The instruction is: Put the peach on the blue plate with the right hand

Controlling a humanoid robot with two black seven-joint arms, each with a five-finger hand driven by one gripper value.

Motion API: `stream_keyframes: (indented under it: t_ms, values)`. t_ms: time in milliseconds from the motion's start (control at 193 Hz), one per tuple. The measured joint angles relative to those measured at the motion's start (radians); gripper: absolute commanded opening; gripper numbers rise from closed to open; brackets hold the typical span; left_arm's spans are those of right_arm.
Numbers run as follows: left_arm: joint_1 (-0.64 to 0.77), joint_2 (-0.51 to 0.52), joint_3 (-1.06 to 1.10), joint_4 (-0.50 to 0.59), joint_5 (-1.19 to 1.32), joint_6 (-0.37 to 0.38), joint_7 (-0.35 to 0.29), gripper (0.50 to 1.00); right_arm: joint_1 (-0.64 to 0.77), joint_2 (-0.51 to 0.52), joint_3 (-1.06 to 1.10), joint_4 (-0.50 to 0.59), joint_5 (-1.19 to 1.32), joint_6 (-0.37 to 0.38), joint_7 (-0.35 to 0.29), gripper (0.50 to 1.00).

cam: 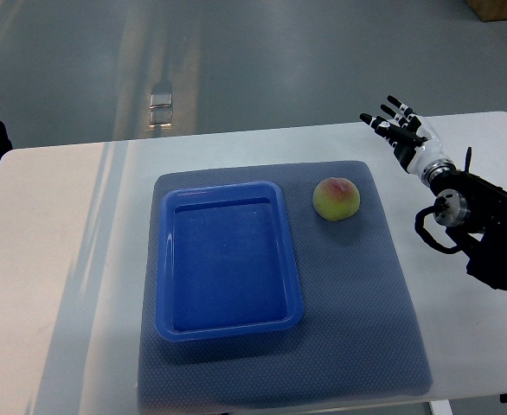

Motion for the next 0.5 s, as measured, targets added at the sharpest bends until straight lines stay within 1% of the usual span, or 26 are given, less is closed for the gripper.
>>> stream_keyframes:
  t_ms: [498]
  values:
    - [0.001, 0.000, 0.000, 0.000, 0.000, 0.000, 0.000, 1.000, 0.000, 0.002, -0.002, 0.000, -0.001, -0.001, 0.000, 0.936]
